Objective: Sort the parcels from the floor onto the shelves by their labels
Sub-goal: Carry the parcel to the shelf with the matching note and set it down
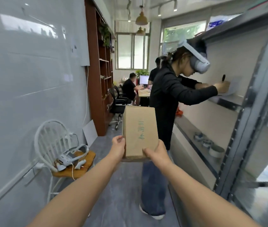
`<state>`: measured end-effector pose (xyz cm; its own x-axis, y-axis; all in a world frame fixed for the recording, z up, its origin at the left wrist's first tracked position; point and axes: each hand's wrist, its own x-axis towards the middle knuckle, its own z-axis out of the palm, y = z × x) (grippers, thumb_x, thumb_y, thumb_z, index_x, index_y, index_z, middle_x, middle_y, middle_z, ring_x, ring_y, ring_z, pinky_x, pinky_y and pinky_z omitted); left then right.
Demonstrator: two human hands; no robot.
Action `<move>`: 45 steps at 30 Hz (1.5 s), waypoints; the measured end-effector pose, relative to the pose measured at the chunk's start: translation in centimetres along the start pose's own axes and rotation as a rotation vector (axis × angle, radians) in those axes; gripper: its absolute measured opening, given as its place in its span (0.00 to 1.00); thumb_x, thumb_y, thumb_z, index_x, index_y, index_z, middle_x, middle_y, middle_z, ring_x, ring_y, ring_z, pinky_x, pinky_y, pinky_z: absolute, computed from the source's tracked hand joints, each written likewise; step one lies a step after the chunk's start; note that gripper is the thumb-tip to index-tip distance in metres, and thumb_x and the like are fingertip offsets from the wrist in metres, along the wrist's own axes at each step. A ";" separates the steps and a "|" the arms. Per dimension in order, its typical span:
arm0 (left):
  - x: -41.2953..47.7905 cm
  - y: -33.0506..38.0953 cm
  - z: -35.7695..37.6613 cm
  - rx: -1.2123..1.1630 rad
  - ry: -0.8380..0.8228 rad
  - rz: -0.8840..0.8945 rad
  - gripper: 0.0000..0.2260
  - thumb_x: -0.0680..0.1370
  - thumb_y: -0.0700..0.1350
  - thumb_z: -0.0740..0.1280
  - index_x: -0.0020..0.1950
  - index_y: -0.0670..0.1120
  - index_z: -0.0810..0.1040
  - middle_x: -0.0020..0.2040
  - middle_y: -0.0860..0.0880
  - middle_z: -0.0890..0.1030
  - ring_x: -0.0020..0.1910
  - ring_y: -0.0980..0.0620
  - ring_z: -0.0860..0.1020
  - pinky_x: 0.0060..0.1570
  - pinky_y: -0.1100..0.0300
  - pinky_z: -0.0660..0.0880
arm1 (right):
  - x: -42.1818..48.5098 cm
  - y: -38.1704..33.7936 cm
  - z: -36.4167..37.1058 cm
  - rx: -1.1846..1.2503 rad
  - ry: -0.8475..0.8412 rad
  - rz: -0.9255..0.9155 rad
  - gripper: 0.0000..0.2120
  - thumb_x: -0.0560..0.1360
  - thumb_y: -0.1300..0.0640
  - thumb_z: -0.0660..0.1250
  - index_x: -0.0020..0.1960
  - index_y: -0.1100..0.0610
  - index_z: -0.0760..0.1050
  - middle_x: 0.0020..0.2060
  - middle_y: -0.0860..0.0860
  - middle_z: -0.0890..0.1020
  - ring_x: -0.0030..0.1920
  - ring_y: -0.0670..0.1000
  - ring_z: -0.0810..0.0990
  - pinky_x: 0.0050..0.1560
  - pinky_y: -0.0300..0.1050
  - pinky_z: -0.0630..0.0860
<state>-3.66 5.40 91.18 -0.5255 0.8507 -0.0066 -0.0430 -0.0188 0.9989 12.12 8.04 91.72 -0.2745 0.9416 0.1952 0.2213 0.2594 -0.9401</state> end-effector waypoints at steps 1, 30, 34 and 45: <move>0.2 0.4 -0.1 -0.028 0.005 0.000 0.19 0.81 0.48 0.59 0.70 0.44 0.61 0.68 0.42 0.71 0.55 0.51 0.71 0.49 0.59 0.69 | 0.1 -0.5 -0.3 0.006 0.003 -0.025 0.18 0.70 0.63 0.70 0.58 0.56 0.72 0.56 0.53 0.78 0.56 0.51 0.77 0.53 0.43 0.79; 1.5 9.5 -2.7 -0.133 -0.211 0.109 0.26 0.74 0.59 0.65 0.64 0.42 0.73 0.59 0.42 0.80 0.56 0.44 0.80 0.55 0.45 0.77 | 3.4 -8.6 -2.8 0.084 -0.040 -0.034 0.51 0.63 0.40 0.74 0.76 0.42 0.47 0.75 0.52 0.59 0.72 0.58 0.61 0.71 0.61 0.63; 0.8 9.6 -3.6 -0.146 -0.242 0.098 0.17 0.76 0.58 0.64 0.57 0.48 0.79 0.51 0.49 0.85 0.50 0.51 0.82 0.40 0.58 0.78 | 3.3 -8.0 -3.3 0.377 -0.138 0.001 0.46 0.64 0.46 0.73 0.76 0.45 0.53 0.70 0.53 0.68 0.66 0.57 0.72 0.67 0.60 0.69; -0.2 7.9 -3.9 -0.058 -0.393 -0.171 0.31 0.72 0.69 0.56 0.71 0.56 0.67 0.68 0.45 0.73 0.65 0.43 0.71 0.59 0.45 0.71 | 2.3 -7.1 -4.2 0.726 -0.365 0.106 0.26 0.67 0.45 0.67 0.63 0.54 0.74 0.56 0.57 0.83 0.55 0.57 0.80 0.51 0.49 0.76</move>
<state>-7.24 3.01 98.92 -0.1440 0.9792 -0.1426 -0.1554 0.1199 0.9805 13.82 9.25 100.00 -0.6012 0.7915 0.1096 -0.3633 -0.1485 -0.9198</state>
